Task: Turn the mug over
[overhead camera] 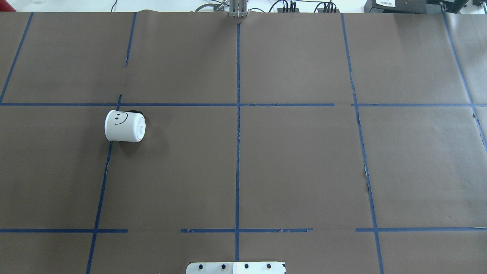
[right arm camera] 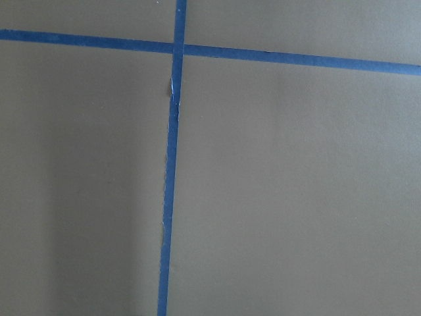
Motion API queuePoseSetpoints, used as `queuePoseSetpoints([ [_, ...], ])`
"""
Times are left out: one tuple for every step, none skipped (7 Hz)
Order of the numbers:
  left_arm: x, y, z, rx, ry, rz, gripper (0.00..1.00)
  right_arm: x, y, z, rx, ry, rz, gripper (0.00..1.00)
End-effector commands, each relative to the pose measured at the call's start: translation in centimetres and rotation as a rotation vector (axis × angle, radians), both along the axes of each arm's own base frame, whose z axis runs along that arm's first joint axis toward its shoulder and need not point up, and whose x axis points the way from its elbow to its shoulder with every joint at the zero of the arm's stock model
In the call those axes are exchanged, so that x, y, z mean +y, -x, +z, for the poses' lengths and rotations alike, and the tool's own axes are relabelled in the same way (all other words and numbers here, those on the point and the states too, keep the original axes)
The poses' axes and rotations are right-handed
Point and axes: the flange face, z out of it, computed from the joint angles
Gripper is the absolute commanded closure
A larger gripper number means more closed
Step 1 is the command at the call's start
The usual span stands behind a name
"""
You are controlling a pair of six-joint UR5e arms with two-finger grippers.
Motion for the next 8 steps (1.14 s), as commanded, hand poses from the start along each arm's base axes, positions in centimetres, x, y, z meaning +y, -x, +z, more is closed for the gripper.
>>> queuePoseSetpoints([
  [-0.2, -0.5, -0.6, -0.001, -0.020, 0.014, 0.00, 0.0, 0.0, 0.0, 0.000, 0.000, 0.000, 0.00],
  [-0.3, -0.9, -0.8, -0.008, -0.019, 0.019, 0.00, 0.0, 0.0, 0.0, 0.000, 0.000, 0.000, 0.00],
  [-0.3, -1.2, -1.3, -0.010, -0.041, 0.027, 0.00, 0.0, 0.0, 0.0, 0.000, 0.000, 0.000, 0.00],
  [-0.1, -1.3, -1.6, -0.003, -0.106, 0.023, 0.00, 0.0, 0.0, 0.0, 0.000, 0.000, 0.000, 0.00],
  [1.0, -2.1, 1.0, 0.077, -0.103, 0.026, 0.00, 0.0, 0.0, 0.0, 0.000, 0.000, 0.000, 0.00],
  [0.9, -4.4, 0.3, 0.306, -0.171, 0.049, 0.00, 0.0, 0.0, 0.0, 0.000, 0.000, 0.000, 0.00],
  [0.9, -5.1, -0.4, 0.436, -0.072, -0.023, 0.00, 0.0, 0.0, 0.0, 0.000, 0.000, 0.000, 0.00],
  [0.3, -6.7, -1.5, 0.440, -0.020, -0.073, 0.00, 0.0, 0.0, 0.0, 0.000, 0.000, 0.000, 0.00],
])
